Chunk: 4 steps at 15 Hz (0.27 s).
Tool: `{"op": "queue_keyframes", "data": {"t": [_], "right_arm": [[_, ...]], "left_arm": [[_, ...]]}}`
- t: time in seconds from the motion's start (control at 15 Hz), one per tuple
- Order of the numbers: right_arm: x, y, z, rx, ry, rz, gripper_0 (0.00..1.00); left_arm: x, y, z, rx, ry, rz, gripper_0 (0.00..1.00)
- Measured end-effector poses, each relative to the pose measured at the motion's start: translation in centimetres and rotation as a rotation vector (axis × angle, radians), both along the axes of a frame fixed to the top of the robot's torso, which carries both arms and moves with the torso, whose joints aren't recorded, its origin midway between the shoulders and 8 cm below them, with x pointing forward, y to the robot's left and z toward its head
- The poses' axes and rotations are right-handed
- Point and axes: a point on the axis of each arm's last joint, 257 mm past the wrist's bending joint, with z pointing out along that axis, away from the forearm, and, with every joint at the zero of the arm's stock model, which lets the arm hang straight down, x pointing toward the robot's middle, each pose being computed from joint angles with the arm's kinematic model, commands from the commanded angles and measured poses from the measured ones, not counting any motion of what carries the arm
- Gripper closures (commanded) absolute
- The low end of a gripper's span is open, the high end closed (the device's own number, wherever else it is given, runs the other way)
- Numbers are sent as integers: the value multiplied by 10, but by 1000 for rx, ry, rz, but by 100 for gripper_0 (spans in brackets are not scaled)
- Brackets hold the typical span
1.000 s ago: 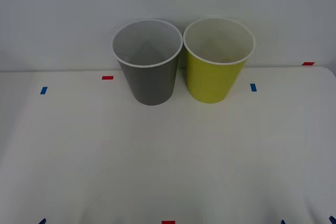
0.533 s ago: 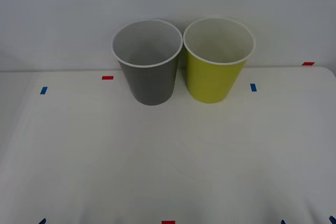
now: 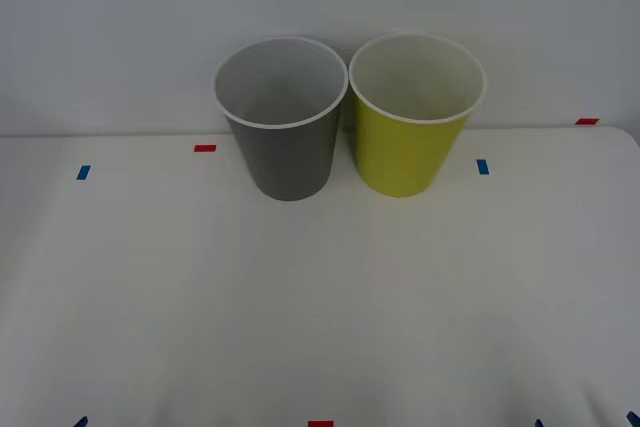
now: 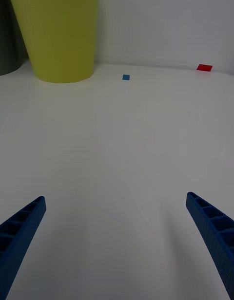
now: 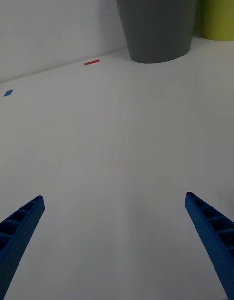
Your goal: Put cans in the gray bin and PET bottles in the light green bin.
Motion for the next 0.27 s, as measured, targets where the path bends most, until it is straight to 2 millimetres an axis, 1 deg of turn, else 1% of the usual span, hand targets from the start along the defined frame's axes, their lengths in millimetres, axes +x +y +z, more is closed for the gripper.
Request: {"op": "queue_keyframes", "data": {"t": [0.27], "right_arm": [[0,0,0,0,0,0,0]], "left_arm": [[0,0,0,0,0,0,0]]}}
